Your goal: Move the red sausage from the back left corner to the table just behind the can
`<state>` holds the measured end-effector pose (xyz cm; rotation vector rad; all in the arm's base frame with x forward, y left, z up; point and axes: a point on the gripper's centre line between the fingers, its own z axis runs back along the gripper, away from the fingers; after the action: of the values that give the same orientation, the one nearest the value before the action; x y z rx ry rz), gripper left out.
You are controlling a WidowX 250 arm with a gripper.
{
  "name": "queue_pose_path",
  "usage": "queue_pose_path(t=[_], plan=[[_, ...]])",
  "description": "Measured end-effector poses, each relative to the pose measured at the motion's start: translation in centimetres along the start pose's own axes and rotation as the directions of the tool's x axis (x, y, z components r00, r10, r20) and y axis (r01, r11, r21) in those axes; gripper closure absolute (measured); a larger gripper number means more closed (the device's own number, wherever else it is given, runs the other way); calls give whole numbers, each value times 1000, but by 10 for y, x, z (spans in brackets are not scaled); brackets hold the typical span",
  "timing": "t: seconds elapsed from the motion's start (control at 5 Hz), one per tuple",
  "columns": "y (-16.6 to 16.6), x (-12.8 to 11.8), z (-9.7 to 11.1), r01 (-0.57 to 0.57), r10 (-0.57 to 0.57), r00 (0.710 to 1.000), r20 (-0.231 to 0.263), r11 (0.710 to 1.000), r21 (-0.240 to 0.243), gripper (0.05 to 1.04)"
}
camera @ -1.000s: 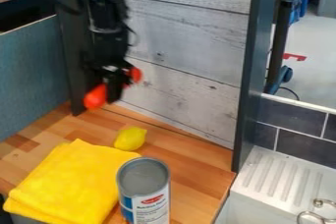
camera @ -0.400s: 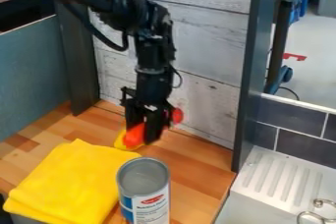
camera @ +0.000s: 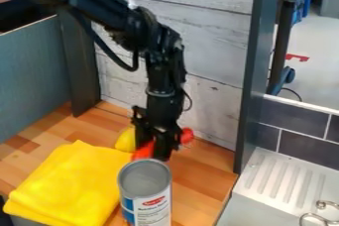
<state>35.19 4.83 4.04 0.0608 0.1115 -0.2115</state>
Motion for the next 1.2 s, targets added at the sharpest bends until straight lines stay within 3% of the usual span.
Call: queue_pose_path(t=[0.2, 0.4, 0.8, 1.0, 1.2], plan=[[-3, -5, -8, 18, -18, 1000, -14, 1000, -13, 521], [-7, -12, -24, 25, -26, 998, -61, 999, -29, 521], [-31, -12, -36, 80, -82, 992, -97, 997, -23, 521], [-32, -13, -34, 79, -82, 990, -114, 996, -31, 472], [-31, -8, -27, 68, -71, 992, -103, 997, -33, 173]])
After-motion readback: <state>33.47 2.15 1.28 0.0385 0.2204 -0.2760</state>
